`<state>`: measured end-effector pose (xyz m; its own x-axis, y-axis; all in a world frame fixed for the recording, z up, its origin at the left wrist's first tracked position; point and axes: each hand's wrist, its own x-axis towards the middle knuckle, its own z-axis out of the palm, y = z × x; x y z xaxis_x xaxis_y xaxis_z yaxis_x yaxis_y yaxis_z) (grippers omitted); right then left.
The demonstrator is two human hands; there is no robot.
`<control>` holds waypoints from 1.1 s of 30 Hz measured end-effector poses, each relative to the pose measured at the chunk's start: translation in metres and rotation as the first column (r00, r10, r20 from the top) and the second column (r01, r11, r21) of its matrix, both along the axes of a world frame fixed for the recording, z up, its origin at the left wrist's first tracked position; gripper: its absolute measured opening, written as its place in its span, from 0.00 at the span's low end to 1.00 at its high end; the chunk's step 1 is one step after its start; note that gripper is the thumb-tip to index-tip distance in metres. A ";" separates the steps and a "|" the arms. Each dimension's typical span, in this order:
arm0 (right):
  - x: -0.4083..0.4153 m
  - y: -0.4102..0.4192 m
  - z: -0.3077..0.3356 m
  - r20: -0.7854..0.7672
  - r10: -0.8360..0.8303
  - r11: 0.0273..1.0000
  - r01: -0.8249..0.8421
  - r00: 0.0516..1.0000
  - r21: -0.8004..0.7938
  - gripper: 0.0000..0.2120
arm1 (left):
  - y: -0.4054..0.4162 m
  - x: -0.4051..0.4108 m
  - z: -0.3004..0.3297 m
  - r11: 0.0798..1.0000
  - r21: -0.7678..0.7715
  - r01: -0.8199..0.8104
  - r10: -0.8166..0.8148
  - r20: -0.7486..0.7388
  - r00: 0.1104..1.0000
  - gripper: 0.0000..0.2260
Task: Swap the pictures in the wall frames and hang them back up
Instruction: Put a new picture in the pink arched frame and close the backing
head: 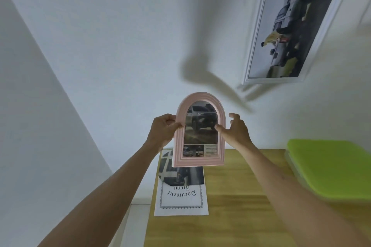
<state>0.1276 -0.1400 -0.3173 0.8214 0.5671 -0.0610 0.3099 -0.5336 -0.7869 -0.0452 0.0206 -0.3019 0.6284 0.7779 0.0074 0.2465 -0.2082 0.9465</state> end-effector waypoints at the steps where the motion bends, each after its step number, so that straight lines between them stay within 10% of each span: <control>1: -0.005 0.001 -0.006 -0.012 0.017 1.000 -0.017 1.000 0.003 0.34 | -0.006 0.000 -0.010 0.999 0.035 -0.016 0.017 -0.013 1.000 0.09; 8: -0.035 0.013 -0.006 -0.195 0.157 0.973 -0.119 0.968 0.197 0.15 | -0.050 -0.001 -0.051 0.959 0.282 0.032 -0.010 -0.079 0.997 0.06; 13: -0.040 0.023 0.009 -0.287 0.062 0.983 -0.010 0.956 0.181 0.33 | -0.075 0.004 -0.054 0.931 0.363 0.048 -0.004 -0.123 0.992 0.05; 22: -0.019 0.002 0.016 -0.339 0.091 0.984 -0.031 0.936 0.178 0.17 | -0.091 0.006 -0.082 0.759 0.601 0.250 -0.147 -0.215 0.965 0.21; 33: 0.001 -0.035 -0.007 -0.493 0.283 0.957 -0.211 0.823 0.198 0.19 | -0.029 -0.021 -0.116 0.962 0.180 0.207 -0.096 -0.485 0.869 0.34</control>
